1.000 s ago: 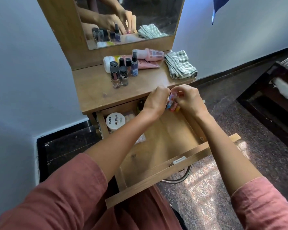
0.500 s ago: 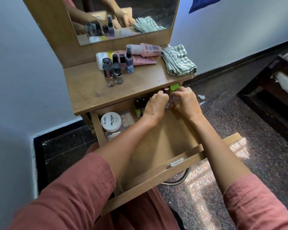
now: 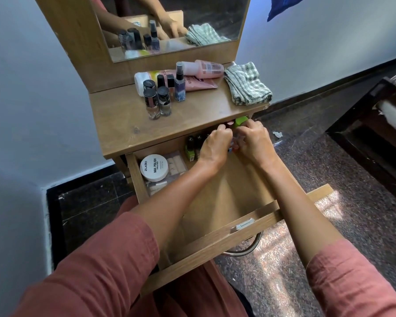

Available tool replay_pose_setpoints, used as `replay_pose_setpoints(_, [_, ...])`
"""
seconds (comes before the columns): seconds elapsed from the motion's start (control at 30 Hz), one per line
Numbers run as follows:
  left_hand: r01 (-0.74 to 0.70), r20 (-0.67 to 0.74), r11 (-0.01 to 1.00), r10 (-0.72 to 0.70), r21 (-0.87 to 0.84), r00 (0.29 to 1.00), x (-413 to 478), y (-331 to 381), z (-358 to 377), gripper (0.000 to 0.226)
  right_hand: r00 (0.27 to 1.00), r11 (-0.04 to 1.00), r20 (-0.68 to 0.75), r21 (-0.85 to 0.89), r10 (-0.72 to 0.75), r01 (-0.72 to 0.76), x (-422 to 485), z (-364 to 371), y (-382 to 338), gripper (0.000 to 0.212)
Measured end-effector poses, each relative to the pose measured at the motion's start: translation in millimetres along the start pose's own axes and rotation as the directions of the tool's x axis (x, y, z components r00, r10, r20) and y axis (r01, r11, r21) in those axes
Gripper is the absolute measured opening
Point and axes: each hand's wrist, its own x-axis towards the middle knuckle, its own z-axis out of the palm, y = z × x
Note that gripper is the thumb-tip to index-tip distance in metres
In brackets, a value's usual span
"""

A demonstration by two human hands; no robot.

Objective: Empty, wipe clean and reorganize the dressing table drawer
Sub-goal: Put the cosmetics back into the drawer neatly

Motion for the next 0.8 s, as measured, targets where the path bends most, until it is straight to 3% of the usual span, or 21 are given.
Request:
replay_pose_setpoints(0.27, [0.004, -0.023, 1.0, -0.005, -0.008, 1.0, -9.0, 1.2, -13.6, 0.024, 0.999, 0.998, -0.01, 0.058, 0.034, -0.033, -0.9, -9.6, -8.1, 0.021])
replay_pose_setpoints(0.4, [-0.047, -0.198, 0.999, 0.046, 0.004, 0.979, -18.4, -5.2, -31.0, 0.023, 0.997, 0.99, -0.065, 0.135, 0.038, -0.029, 6.8, -21.2, -22.3, 0.018])
replay_pose_setpoints(0.6, [-0.123, -0.46, 0.988, 0.067, -0.094, 0.886, -28.9, -30.6, -69.4, 0.021, 0.99, 0.928, -0.142, 0.371, 0.014, 0.04, 25.1, -31.3, -72.5, 0.017])
replay_pose_setpoints(0.7, [-0.092, -0.544, 0.992, 0.032, -0.082, 0.838, -35.1, -47.8, -90.0, 0.022, 0.987, 0.892, -0.154, 0.44, -0.036, 0.101, 33.6, -30.3, -102.3, 0.021])
replay_pose_setpoints(0.8, [0.026, -0.562, 0.996, -0.069, -0.083, 0.824, -38.4, -68.2, -102.7, 0.03, 0.985, 0.866, -0.16, 0.483, -0.06, 0.132, 43.1, -26.1, -124.5, 0.025])
